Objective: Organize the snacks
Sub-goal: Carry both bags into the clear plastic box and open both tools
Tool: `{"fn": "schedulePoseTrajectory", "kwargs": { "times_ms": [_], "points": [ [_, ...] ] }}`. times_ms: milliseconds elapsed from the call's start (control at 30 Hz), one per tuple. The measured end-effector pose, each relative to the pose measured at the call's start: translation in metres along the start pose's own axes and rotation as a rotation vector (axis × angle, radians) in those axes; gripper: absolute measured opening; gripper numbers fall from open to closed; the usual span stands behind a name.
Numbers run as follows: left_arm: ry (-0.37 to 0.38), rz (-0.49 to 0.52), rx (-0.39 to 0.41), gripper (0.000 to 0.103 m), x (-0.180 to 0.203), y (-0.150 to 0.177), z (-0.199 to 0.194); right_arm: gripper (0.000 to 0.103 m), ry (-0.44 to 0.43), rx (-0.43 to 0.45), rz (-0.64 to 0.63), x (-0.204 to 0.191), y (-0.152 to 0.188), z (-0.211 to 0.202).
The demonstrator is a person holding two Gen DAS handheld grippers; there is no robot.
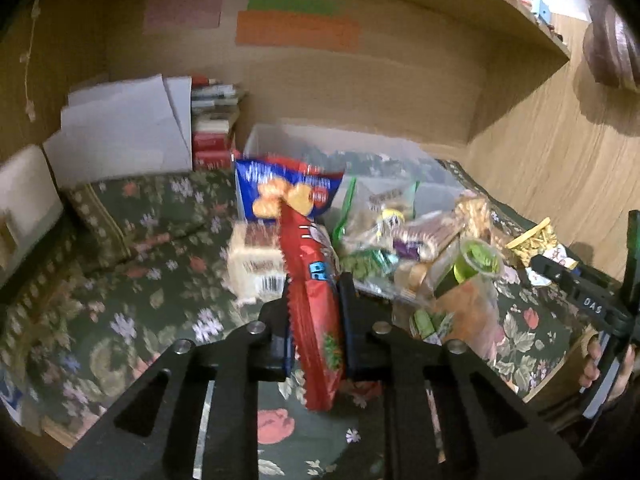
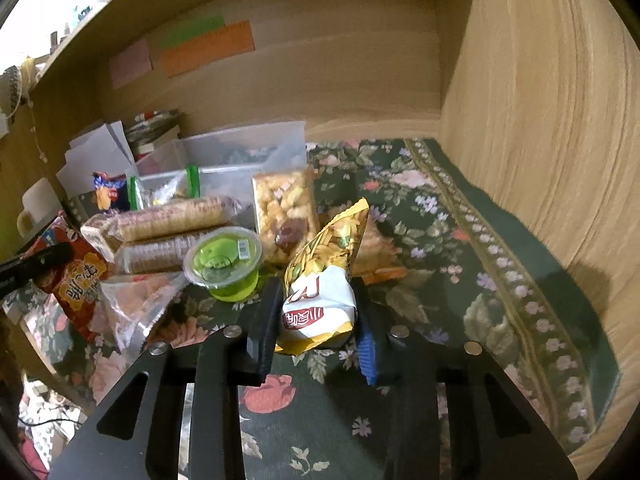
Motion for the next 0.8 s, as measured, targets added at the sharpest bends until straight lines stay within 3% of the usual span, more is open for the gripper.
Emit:
{"fn": "schedulePoseTrajectory", "kwargs": {
  "times_ms": [433,800],
  "points": [
    [-0.023,0.072,0.159,0.017,0.014,-0.071,-0.03,0.03,-0.02,0.149,-0.073,-0.025,-0.062,-0.025],
    [-0.037,0.099,0.289,0.017,0.025,-0.142,-0.033,0.03,-0.055,0.22,-0.117,-0.05,-0.117,-0.013]
  ]
}}
Point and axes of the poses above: each gripper's, at about its wrist camera, not at the fingertips, and z roughly the way its jaws point, x to its right, y to its underside, the point moved 10 cm from there along z, roughly the way its jaws point, and after that the axes turned 3 degrees about -z, right-handed, at the moved point
